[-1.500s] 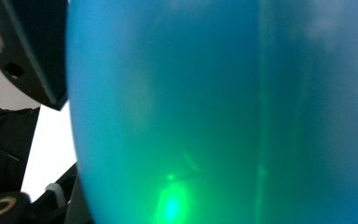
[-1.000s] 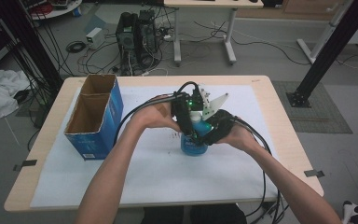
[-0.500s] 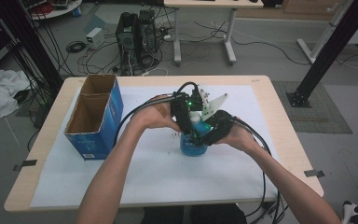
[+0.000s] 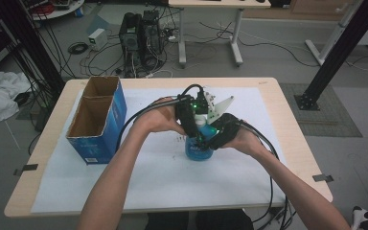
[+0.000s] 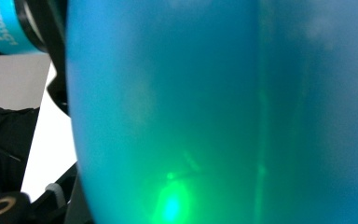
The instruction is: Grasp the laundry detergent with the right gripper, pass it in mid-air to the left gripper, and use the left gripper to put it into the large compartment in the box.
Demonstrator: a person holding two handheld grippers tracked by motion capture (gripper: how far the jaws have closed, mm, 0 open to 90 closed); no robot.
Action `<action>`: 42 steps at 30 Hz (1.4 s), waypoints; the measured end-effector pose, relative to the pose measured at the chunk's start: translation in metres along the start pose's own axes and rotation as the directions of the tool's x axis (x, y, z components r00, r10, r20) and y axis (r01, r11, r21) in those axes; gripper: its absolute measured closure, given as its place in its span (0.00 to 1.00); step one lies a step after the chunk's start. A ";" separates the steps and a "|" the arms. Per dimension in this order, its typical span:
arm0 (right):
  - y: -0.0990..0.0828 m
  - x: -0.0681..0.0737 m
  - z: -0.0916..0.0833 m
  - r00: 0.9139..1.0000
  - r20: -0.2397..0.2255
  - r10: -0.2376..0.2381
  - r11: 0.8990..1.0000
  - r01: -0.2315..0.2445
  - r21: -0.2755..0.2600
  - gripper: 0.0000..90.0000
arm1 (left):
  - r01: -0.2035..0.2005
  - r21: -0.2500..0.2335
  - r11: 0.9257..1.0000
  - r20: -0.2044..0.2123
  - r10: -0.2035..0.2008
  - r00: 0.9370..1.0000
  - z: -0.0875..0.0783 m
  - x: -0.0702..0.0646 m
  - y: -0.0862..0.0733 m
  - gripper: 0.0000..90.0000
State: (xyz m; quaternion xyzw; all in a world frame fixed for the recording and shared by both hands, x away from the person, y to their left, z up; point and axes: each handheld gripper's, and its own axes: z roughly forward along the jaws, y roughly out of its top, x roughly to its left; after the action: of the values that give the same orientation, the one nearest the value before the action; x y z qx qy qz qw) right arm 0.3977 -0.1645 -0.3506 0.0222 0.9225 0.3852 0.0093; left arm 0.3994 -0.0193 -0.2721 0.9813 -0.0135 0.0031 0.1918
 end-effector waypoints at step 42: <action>0.001 -0.003 0.002 0.995 0.045 -0.087 0.995 0.089 -0.052 0.47 | -0.003 0.001 1.000 -0.019 0.003 1.000 -0.004 -0.005 -0.001 0.42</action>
State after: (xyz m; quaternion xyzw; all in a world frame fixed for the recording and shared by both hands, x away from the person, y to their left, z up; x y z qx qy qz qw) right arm 0.4006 -0.1624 -0.3515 -0.0105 0.9116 0.4084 0.0463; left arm 0.3942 -0.0168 -0.2690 0.9814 -0.0134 0.0125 0.1913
